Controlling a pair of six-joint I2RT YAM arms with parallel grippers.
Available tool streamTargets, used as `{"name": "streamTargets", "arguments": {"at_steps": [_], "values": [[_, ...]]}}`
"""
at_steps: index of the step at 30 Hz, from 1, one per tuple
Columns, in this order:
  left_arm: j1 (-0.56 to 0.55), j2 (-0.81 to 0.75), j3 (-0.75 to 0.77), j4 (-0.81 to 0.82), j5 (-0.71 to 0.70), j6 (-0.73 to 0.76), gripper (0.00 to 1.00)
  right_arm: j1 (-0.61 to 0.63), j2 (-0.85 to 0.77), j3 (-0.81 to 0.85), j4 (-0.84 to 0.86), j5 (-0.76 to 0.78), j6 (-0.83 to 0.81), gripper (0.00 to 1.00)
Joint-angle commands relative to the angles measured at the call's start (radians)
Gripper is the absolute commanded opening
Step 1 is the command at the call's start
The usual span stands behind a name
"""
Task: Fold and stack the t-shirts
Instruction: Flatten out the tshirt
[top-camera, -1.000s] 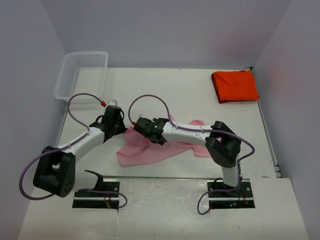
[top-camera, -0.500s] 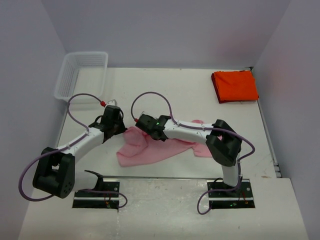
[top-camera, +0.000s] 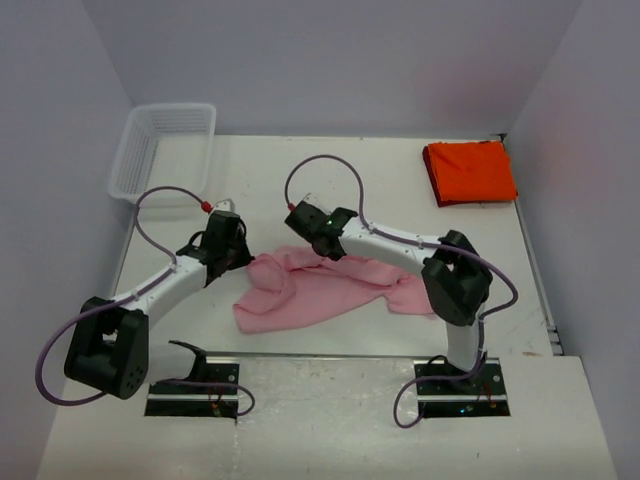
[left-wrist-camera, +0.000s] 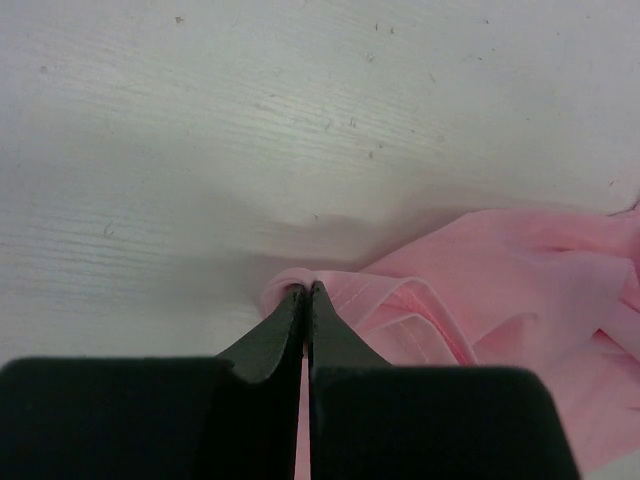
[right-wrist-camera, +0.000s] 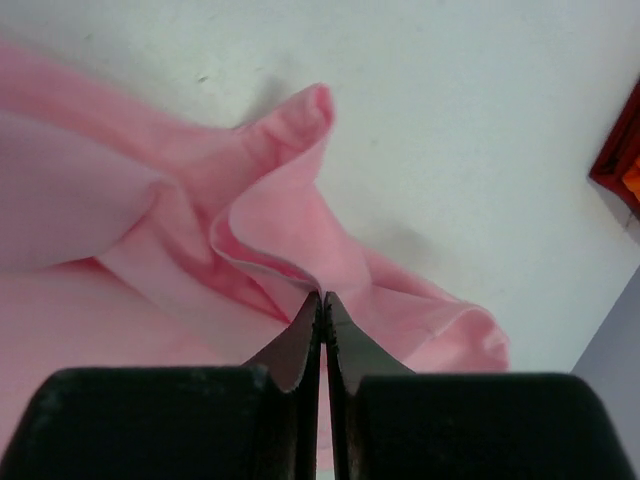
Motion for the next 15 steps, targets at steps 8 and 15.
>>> {"name": "streamTargets", "arguments": {"at_steps": [8, 15], "values": [[-0.037, -0.254, 0.206, -0.117, -0.043, 0.076, 0.00, -0.277, -0.250, 0.504, -0.121, -0.003, 0.071, 0.00], [-0.038, -0.296, 0.512, -0.254, 0.006, 0.136, 0.00, -0.425, -0.225, 0.838, -0.299, -0.130, 0.051, 0.00]]}}
